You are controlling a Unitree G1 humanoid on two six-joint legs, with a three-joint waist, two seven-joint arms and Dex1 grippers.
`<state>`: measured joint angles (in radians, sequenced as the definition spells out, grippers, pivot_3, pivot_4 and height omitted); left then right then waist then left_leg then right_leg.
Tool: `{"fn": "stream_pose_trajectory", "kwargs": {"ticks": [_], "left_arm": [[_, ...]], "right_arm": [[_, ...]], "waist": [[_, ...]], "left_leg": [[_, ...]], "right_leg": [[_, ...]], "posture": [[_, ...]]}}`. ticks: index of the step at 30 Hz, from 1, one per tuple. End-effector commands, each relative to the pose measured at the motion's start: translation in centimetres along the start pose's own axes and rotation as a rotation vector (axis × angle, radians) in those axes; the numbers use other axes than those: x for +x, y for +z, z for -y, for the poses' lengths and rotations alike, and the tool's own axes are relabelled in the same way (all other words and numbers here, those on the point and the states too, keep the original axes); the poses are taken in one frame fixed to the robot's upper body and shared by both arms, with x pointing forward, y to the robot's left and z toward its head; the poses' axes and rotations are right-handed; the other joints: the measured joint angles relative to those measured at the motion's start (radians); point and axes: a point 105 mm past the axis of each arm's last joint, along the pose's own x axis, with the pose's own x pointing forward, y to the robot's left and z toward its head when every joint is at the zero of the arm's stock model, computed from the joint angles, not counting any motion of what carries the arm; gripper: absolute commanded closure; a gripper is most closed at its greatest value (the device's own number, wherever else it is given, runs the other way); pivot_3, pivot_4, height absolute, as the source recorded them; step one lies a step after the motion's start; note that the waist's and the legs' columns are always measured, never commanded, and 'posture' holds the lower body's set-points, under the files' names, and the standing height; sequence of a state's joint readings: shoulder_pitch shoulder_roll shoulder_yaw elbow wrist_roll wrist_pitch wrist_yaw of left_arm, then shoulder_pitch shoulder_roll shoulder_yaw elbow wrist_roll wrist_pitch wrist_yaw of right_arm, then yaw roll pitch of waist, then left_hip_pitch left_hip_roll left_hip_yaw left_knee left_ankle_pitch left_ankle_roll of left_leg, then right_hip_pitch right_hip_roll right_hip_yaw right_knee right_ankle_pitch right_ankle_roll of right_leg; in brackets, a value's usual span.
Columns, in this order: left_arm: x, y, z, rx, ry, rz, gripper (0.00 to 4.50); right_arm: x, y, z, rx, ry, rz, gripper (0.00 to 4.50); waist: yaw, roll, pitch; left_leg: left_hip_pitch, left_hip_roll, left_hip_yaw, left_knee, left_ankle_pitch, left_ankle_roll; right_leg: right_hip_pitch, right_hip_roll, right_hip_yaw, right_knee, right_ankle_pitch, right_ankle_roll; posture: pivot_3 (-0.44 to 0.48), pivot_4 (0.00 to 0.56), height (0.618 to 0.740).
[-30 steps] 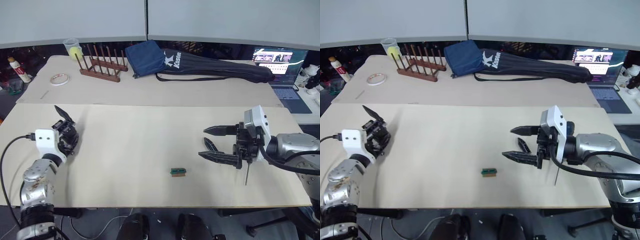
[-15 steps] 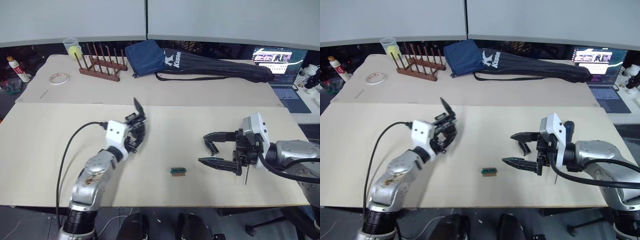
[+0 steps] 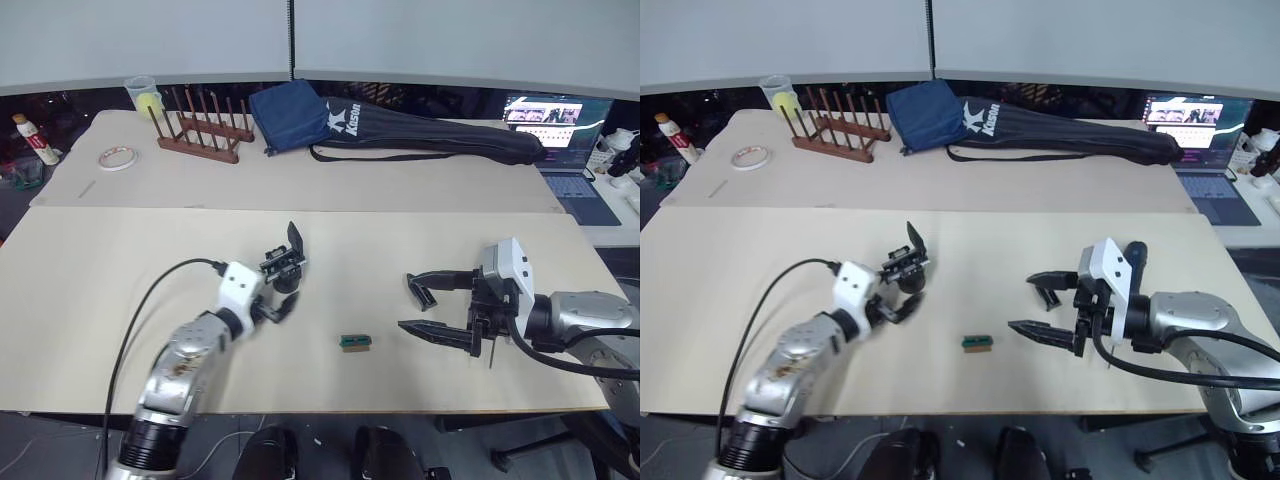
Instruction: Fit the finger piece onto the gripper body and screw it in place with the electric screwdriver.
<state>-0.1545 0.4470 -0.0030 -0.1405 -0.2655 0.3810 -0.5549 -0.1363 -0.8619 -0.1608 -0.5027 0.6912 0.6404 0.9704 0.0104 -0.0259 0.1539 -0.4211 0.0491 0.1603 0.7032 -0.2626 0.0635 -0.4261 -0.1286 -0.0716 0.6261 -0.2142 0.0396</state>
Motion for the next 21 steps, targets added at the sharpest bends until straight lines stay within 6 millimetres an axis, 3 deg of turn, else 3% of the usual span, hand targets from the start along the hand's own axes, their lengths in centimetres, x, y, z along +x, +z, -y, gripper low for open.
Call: {"fn": "stream_pose_trajectory", "kwargs": {"ticks": [1, 7, 20, 21], "left_arm": [[-0.8, 1.2, -0.5, 0.031, -0.182, 0.047, 0.06], [0.9, 1.5, -0.8, 0.117, -0.371, 0.014, 0.06], [4.4, 1.7, -0.2, 0.13, -0.427, 0.057, 0.06], [4.4, 1.7, 0.0, 0.127, -0.429, 0.064, 0.57]], "right_arm": [[0.0, 1.0, -0.4, -0.054, 0.006, 0.035, 0.0], [-0.1, 1.2, -0.3, -0.058, -0.002, 0.037, 0.0], [-0.1, 1.1, -0.8, -0.05, -0.017, 0.035, 0.0], [-0.1, 1.1, -0.8, -0.049, -0.017, 0.035, 0.0]], "waist": [[0.001, 0.0, 0.0], [0.013, 0.0, 0.0], [0.002, 0.0, 0.0], [0.002, 0.0, 0.0]], "left_leg": [[0.0, 0.0, 0.0, 0.0, -0.001, 0.001], [-0.002, -0.001, 0.0, 0.002, 0.001, -0.002], [-0.002, -0.002, 0.001, 0.002, 0.001, -0.001], [-0.002, -0.002, 0.001, 0.002, 0.001, -0.001]], "right_leg": [[0.0, 0.0, 0.0, 0.0, 0.0, 0.0], [0.001, -0.001, -0.001, -0.002, 0.001, 0.002], [0.001, -0.001, -0.001, -0.002, 0.001, 0.002], [0.001, -0.001, -0.001, -0.002, 0.001, 0.002]], "posture": [[0.0, 0.15, 0.74], [0.0, 0.15, 0.74], [0.0, 0.15, 0.74], [0.0, 0.15, 0.74]]}}
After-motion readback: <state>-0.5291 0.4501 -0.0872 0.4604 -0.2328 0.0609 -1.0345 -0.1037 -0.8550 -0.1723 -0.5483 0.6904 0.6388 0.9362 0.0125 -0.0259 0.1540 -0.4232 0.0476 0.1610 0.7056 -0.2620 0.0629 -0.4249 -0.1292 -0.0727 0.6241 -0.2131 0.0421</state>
